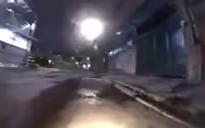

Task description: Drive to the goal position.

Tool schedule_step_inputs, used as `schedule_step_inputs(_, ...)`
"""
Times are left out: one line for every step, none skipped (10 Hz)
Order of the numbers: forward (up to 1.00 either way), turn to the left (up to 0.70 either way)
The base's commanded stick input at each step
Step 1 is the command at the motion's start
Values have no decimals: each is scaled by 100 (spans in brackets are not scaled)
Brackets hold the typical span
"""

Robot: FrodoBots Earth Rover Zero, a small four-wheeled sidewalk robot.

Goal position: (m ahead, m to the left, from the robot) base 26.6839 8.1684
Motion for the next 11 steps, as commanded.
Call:
schedule_step_inputs(70, 0)
schedule_step_inputs(70, 0)
schedule_step_inputs(70, 0)
schedule_step_inputs(70, 0)
schedule_step_inputs(70, 0)
schedule_step_inputs(70, 0)
schedule_step_inputs(70, 0)
schedule_step_inputs(70, 0)
schedule_step_inputs(70, 0)
schedule_step_inputs(70, 0)
schedule_step_inputs(70, 0)
